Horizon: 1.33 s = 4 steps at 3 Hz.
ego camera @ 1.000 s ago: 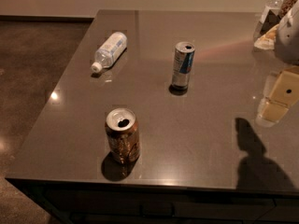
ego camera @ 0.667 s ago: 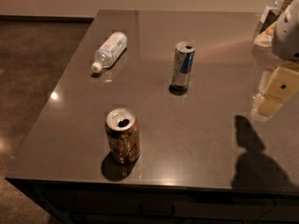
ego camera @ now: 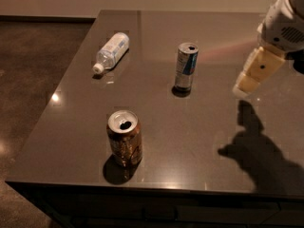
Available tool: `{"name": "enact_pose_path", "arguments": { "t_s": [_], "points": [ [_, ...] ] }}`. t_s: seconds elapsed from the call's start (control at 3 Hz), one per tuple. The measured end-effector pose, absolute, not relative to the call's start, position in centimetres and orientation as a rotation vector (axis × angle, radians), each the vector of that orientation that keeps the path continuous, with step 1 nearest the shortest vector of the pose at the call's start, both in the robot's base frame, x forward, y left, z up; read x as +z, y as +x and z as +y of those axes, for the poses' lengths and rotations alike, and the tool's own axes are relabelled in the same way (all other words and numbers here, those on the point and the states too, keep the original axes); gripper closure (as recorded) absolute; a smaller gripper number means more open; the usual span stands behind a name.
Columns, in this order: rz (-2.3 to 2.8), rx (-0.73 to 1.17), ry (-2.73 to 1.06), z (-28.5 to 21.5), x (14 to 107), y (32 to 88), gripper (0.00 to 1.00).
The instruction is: Move redbull can near orange can
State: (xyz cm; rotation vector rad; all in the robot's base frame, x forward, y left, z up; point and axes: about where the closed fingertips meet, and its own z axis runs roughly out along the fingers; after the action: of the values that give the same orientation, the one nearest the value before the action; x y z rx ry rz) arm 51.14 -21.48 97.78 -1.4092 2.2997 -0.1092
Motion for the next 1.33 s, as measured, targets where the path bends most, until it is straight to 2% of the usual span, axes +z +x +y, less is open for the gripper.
{"name": "enact_pose_path", "arguments": {
  "t_s": [0.33,1.33],
  "points": [
    [2.3,-0.067,-1.272,-20.9,97.2,54.2,0.0],
    [2.214,0.144,-1.099,-14.8,94.1,60.9,0.0]
  ]
}}
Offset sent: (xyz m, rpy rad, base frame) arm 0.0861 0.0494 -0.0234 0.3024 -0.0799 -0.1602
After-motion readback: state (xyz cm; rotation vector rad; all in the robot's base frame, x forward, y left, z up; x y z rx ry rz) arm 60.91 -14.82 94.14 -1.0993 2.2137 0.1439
